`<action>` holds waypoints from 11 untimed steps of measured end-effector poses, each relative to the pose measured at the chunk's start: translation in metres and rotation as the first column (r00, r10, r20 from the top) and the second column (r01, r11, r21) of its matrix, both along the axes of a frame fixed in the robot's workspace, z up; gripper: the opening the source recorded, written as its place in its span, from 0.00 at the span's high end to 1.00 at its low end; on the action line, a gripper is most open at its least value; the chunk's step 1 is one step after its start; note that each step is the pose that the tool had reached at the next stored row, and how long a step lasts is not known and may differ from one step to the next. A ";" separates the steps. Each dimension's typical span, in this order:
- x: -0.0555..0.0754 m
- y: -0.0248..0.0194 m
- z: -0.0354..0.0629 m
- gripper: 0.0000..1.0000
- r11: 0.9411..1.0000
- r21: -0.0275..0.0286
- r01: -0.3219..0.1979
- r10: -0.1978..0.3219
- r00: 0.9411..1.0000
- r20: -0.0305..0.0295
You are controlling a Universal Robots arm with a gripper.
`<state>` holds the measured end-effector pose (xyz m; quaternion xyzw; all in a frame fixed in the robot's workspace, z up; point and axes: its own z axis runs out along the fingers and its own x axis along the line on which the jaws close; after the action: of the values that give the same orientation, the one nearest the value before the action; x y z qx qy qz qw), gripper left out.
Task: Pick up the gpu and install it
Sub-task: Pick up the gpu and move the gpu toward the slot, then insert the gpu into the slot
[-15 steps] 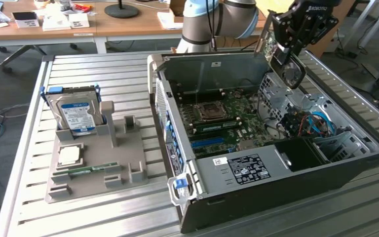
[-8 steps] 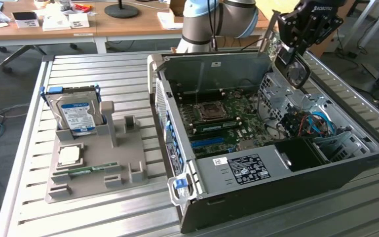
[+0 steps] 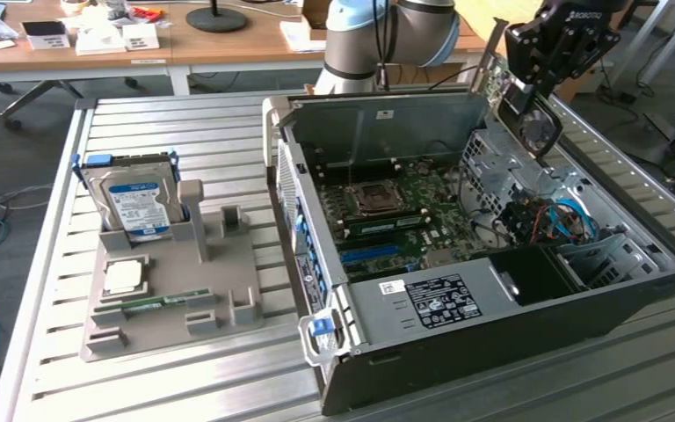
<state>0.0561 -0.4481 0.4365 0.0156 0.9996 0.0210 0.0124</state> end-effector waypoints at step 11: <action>0.004 0.0000 0.0000 0.73 1.000 0.000 0.000 0.000 1.000 0.000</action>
<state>0.0601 -0.4481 0.4365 0.0156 0.9996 0.0210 0.0124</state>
